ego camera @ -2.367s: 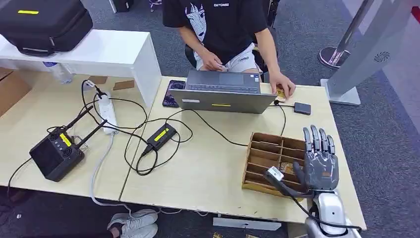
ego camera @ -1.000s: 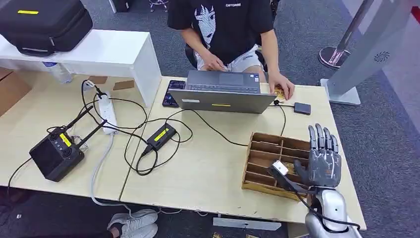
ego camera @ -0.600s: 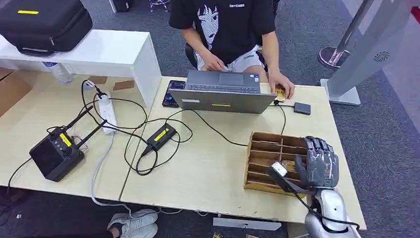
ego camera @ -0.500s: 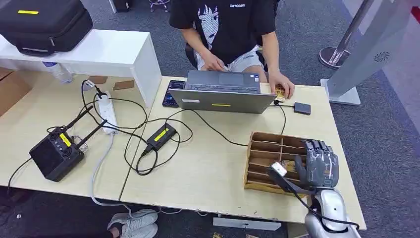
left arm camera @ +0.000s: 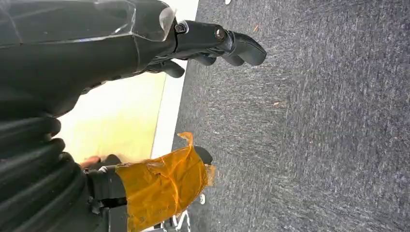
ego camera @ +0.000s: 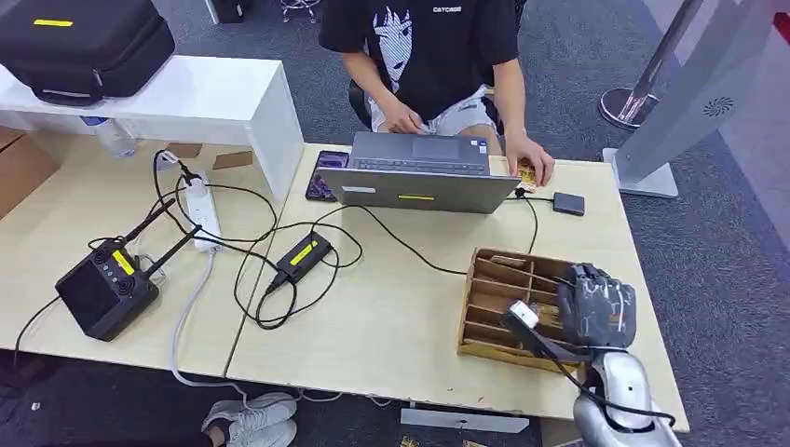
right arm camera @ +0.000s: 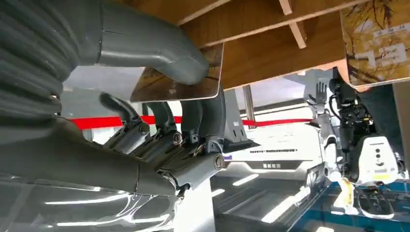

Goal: Pass the card to the sensor for recognition and then transmit it.

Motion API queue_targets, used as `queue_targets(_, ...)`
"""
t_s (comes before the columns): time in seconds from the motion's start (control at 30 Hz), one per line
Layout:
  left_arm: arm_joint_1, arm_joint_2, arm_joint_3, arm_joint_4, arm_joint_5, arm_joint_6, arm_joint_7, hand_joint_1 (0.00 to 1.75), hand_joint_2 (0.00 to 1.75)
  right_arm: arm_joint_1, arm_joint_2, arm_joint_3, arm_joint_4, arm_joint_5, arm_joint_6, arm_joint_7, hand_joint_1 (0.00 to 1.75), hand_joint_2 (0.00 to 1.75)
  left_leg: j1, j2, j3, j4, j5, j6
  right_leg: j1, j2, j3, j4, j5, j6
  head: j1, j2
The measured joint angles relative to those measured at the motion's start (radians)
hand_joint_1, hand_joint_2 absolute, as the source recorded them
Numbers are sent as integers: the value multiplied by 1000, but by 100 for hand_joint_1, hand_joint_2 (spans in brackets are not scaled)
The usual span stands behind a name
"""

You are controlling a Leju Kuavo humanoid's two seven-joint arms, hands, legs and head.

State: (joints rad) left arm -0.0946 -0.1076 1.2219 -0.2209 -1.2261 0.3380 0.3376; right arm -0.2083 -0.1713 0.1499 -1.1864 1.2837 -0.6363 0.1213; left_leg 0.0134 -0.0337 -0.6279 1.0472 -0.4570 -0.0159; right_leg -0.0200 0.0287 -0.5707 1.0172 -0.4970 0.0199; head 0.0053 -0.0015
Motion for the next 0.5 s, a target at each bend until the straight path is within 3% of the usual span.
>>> queue_targets(0.5, 0, 0, 0, 0, 1, 4, 0, 0, 175, 2, 0, 0, -15, -4, -16, -7, 175, 175, 0, 0, 0, 0, 0, 0, 0, 0, 0, 0, 0, 0, 0, 0)
